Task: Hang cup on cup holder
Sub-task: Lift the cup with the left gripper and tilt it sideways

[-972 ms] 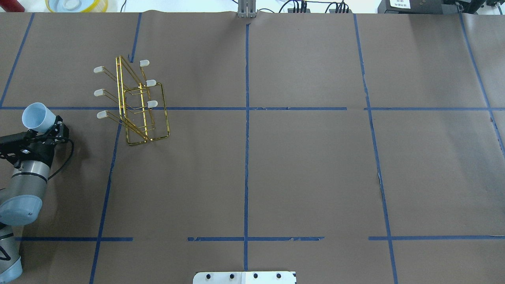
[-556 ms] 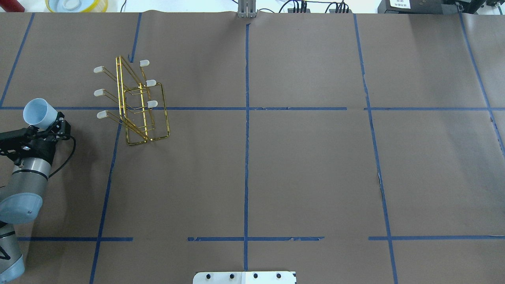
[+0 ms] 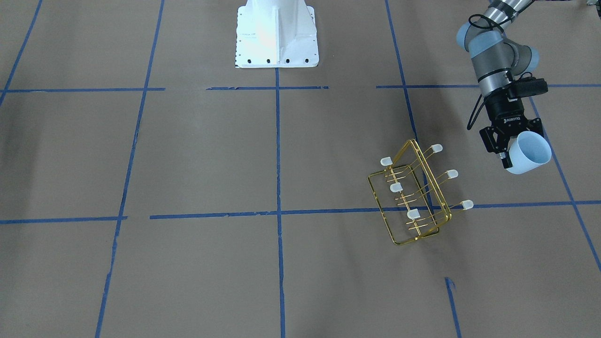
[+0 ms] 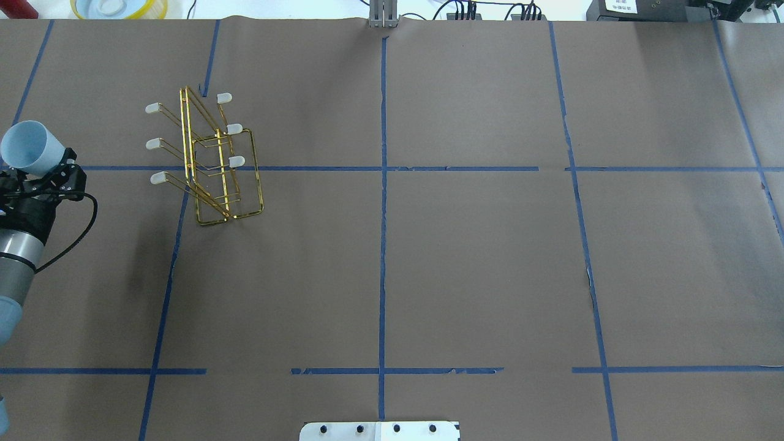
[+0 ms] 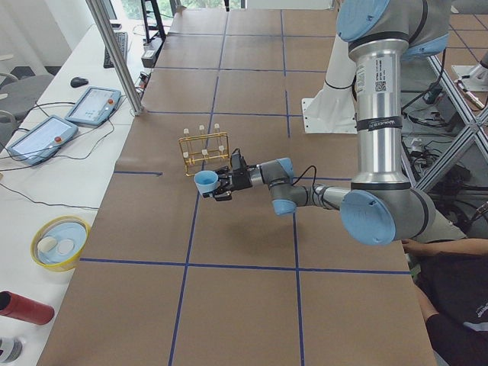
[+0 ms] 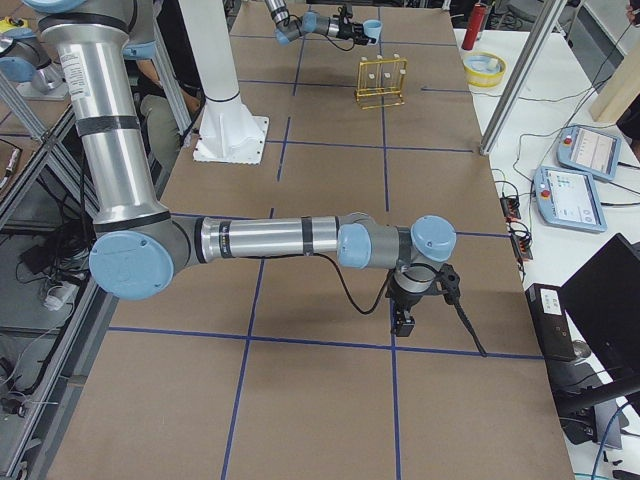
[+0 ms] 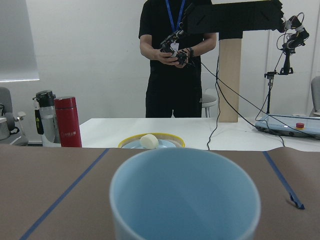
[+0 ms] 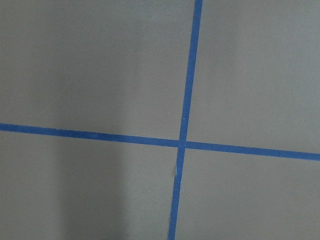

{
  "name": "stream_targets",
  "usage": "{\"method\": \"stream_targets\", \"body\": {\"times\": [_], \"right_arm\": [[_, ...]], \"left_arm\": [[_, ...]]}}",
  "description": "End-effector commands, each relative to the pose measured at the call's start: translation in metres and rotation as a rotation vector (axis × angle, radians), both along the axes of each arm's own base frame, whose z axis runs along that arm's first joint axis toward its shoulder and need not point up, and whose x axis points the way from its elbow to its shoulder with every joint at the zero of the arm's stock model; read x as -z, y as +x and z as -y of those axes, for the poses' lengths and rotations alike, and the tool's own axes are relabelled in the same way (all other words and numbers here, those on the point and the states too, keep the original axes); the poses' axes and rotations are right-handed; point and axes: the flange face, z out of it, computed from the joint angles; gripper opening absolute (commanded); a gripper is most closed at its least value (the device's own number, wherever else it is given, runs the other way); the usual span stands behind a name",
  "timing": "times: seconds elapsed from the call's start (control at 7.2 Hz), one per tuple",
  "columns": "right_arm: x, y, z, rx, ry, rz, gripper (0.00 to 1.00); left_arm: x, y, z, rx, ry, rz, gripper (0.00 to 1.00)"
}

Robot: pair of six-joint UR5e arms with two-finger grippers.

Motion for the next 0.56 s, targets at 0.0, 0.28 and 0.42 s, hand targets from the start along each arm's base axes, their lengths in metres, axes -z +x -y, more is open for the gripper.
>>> {"method": "stream_targets", "body": {"times": [0.0, 0.28, 0.42], "right_arm": [[0.000, 0.000, 0.000, 0.000, 0.000, 0.000, 1.00], [0.000, 0.000, 0.000, 0.000, 0.000, 0.000, 1.00], [0.000, 0.000, 0.000, 0.000, 0.000, 0.000, 1.00]], "left_arm": [[0.027, -0.024, -0.011, -0.048, 0.038, 0.176, 0.20], [0.036, -0.025, -0.011, -0.102, 0.046, 0.400, 0.00], [0.041, -0.021, -0.009, -0.118, 0.026, 0.480, 0.00]]}}
